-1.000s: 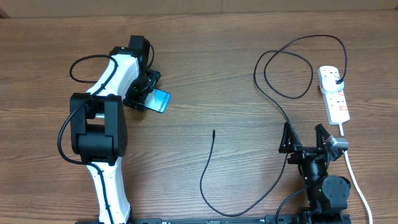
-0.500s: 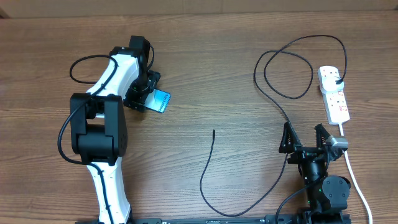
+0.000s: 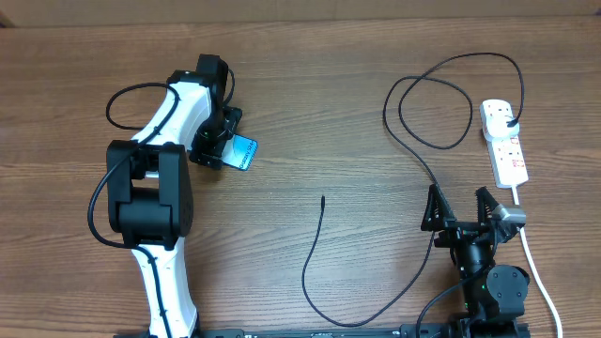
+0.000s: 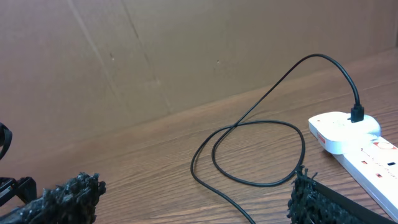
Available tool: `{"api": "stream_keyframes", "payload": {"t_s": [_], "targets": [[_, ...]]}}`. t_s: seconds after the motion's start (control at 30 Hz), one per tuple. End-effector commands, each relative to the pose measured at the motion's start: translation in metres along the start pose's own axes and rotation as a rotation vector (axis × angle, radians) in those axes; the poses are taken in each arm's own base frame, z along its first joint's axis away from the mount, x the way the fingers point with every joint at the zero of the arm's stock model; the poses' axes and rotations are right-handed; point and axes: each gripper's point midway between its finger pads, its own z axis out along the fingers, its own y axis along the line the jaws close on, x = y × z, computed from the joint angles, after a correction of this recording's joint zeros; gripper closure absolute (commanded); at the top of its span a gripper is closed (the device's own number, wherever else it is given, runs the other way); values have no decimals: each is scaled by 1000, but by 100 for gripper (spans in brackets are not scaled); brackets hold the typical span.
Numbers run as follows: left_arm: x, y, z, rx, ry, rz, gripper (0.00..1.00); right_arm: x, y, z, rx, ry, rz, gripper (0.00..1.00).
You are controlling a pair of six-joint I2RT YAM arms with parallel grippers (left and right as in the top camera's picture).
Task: Plug charger to phone and switch on socket
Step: 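Lower the left gripper and close it on the phone's bottom edge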
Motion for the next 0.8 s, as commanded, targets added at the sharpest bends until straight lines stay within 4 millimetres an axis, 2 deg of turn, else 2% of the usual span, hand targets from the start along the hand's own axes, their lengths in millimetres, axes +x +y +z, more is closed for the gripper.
{"api": "stream_keyframes", "payload": {"t_s": [0.0,0.13,0.77], "targets": [[-13,18,24,-86,-16,-52,0,2,0,0,-4,-4,-3,0],[-21,20,24,-86,-13,-50,0,2,0,0,-4,-4,-3,0],[-20,20,24,-84,-5,-43,0,2,0,0,-4,-4,-3,0]]}}
